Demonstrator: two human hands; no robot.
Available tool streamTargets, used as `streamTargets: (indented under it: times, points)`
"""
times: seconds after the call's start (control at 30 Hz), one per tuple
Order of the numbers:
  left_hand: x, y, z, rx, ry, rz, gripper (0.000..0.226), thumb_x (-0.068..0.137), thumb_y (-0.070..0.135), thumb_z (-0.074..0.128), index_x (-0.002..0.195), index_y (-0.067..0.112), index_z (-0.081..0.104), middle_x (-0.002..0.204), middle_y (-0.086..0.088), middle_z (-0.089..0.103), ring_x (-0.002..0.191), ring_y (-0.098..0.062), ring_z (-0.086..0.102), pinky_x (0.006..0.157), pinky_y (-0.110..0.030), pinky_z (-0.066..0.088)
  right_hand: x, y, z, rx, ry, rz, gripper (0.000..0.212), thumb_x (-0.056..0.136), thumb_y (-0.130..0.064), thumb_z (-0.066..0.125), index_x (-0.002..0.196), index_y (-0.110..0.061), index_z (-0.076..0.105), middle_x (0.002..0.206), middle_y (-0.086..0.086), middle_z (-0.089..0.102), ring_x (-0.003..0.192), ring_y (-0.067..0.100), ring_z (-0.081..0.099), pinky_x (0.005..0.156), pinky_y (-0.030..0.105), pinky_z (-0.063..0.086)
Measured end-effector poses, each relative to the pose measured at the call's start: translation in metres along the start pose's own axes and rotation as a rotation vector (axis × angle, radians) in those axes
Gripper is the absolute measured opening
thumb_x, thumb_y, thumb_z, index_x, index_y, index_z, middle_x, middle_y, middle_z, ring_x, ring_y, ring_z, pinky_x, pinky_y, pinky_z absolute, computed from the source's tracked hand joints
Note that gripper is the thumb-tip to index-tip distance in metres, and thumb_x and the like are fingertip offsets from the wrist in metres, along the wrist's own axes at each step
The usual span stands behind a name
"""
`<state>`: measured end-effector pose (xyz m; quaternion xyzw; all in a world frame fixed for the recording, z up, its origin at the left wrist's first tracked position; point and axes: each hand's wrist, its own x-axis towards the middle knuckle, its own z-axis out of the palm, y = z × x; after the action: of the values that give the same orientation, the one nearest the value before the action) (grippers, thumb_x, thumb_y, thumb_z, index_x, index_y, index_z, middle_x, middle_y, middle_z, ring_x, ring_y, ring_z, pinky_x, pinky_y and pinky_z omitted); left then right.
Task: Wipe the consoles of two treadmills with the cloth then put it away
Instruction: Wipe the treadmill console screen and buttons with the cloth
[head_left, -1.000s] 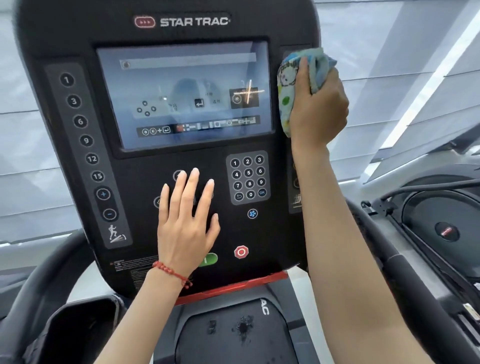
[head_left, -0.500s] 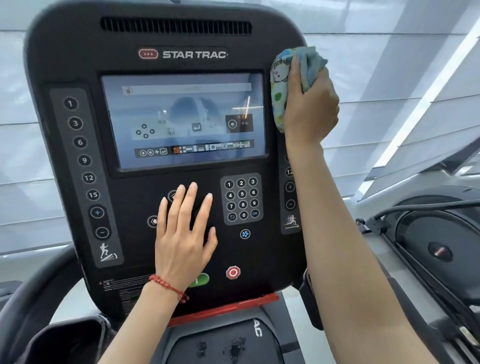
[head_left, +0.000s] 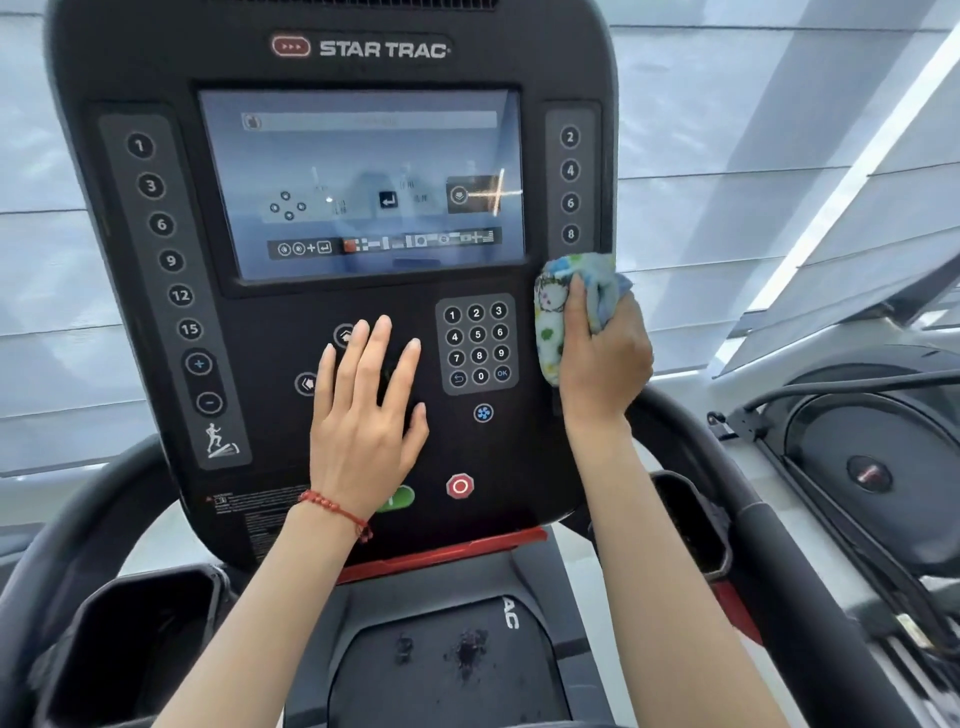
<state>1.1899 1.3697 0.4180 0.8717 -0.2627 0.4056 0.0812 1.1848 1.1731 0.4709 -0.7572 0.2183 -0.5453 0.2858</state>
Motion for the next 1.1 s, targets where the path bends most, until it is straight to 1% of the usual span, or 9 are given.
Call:
streamTargets:
  times: [0.07, 0.17, 0.33, 0.43, 0.57, 0.73, 0.8, 0.93, 1.1]
  points:
    - [-0.005, 0.005, -0.003, -0.013, -0.024, -0.005, 0.047, 0.087, 0.019, 0.054, 0.132, 0.004, 0.051, 0.141, -0.024, 0.041, 0.133, -0.035, 0.033, 0.110, -0.051, 0.026, -0.015, 0.008, -0.011, 0.007, -0.055, 0.056, 0.045, 0.084, -0.043, 0.056, 0.079, 0.002, 0.061, 0.069, 0.016, 0.066, 0.060, 0.031, 0.063, 0.056, 0.021, 0.035]
    - [-0.014, 0.018, -0.009, -0.051, -0.054, 0.001, 0.048, 0.086, 0.019, 0.054, 0.132, 0.004, 0.051, 0.141, -0.023, 0.041, 0.134, -0.035, 0.033, 0.110, -0.050, 0.026, -0.029, 0.014, -0.028, 0.047, -0.217, 0.248, 0.040, 0.087, -0.044, 0.057, 0.092, -0.004, 0.062, 0.085, 0.011, 0.069, 0.079, 0.029, 0.063, 0.064, 0.025, 0.038]
    - [-0.030, 0.039, -0.018, -0.129, -0.091, 0.022, 0.050, 0.085, 0.019, 0.056, 0.132, 0.004, 0.051, 0.141, -0.022, 0.041, 0.134, -0.033, 0.034, 0.110, -0.049, 0.027, -0.040, 0.017, -0.056, 0.056, -0.357, 0.450, 0.034, 0.086, -0.048, 0.055, 0.084, -0.015, 0.058, 0.079, -0.002, 0.061, 0.076, 0.016, 0.053, 0.067, 0.023, 0.035]
    - [-0.038, 0.046, -0.020, -0.186, -0.122, 0.053, 0.051, 0.084, 0.018, 0.058, 0.132, 0.003, 0.051, 0.140, -0.022, 0.043, 0.133, -0.033, 0.034, 0.110, -0.049, 0.027, -0.053, 0.023, -0.073, 0.091, -0.370, 0.567, 0.030, 0.085, -0.048, 0.058, 0.085, -0.018, 0.060, 0.080, -0.005, 0.062, 0.078, 0.014, 0.058, 0.073, 0.027, 0.044]
    - [-0.046, 0.051, -0.018, -0.265, -0.175, 0.121, 0.047, 0.088, 0.021, 0.047, 0.131, 0.003, 0.052, 0.138, -0.021, 0.045, 0.133, -0.033, 0.034, 0.108, -0.051, 0.030, -0.073, 0.026, -0.096, 0.100, -0.307, 0.682, 0.029, 0.083, -0.049, 0.060, 0.087, -0.020, 0.061, 0.086, -0.001, 0.066, 0.080, 0.015, 0.063, 0.074, 0.032, 0.054]
    - [-0.054, 0.060, -0.016, -0.385, -0.230, 0.255, 0.049, 0.088, 0.026, 0.045, 0.133, 0.005, 0.047, 0.139, -0.022, 0.043, 0.134, -0.033, 0.033, 0.108, -0.051, 0.029, -0.095, 0.021, -0.132, 0.074, -0.171, 0.766, 0.024, 0.085, -0.042, 0.061, 0.085, -0.018, 0.060, 0.077, -0.008, 0.062, 0.075, 0.010, 0.062, 0.065, 0.024, 0.051]
    - [-0.055, 0.067, -0.015, -0.442, -0.234, 0.315, 0.049, 0.088, 0.026, 0.045, 0.132, 0.006, 0.045, 0.139, -0.021, 0.044, 0.133, -0.034, 0.034, 0.108, -0.050, 0.028, -0.101, 0.020, -0.148, 0.066, -0.097, 0.792, 0.029, 0.085, -0.042, 0.061, 0.090, -0.014, 0.062, 0.081, -0.004, 0.064, 0.076, 0.008, 0.063, 0.062, 0.020, 0.051]
    - [-0.057, 0.089, -0.018, -0.537, -0.234, 0.436, 0.050, 0.084, 0.026, 0.043, 0.129, 0.006, 0.045, 0.135, -0.022, 0.048, 0.130, -0.033, 0.034, 0.106, -0.048, 0.027, -0.115, 0.017, -0.190, 0.006, 0.055, 0.818, 0.028, 0.085, -0.040, 0.062, 0.086, -0.011, 0.063, 0.074, -0.009, 0.062, 0.066, -0.001, 0.058, 0.049, 0.004, 0.042]
    - [-0.069, 0.132, -0.034, -0.666, -0.287, 0.563, 0.050, 0.084, 0.029, 0.044, 0.128, 0.006, 0.048, 0.135, -0.022, 0.047, 0.129, -0.033, 0.034, 0.105, -0.050, 0.031, -0.137, 0.020, -0.255, -0.110, 0.207, 0.841, 0.027, 0.085, -0.039, 0.061, 0.080, -0.013, 0.062, 0.072, -0.009, 0.060, 0.066, 0.001, 0.057, 0.054, 0.015, 0.044]
